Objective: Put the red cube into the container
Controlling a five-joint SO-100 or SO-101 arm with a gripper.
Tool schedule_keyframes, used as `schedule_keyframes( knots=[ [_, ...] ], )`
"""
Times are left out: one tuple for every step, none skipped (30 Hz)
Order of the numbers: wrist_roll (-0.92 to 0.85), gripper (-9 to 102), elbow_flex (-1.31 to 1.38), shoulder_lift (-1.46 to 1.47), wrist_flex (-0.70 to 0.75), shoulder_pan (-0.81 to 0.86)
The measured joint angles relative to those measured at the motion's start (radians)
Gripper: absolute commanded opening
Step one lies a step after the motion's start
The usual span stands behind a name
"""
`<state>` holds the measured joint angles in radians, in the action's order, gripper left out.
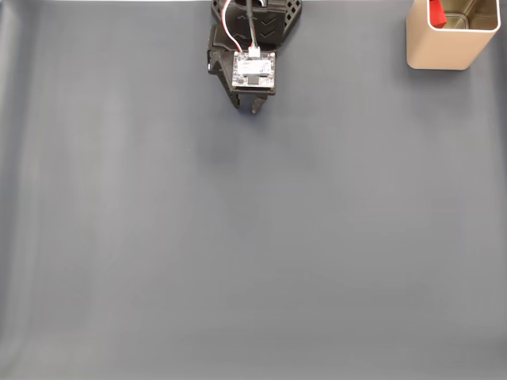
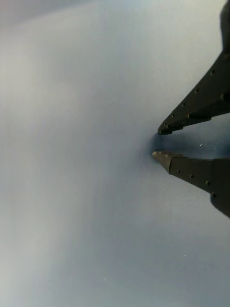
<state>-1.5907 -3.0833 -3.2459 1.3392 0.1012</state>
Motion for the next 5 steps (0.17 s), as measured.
schedule_keyframes(
  knots=[
    [0.000,6,0.000,0.000,0.000,0.000],
    [0.000,6,0.000,0.000,0.000,0.000],
    [0.000,6,0.000,0.000,0.000,0.000],
    [0.000,6,0.000,0.000,0.000,0.000],
    [0.000,6,0.000,0.000,0.000,0.000]
  ],
)
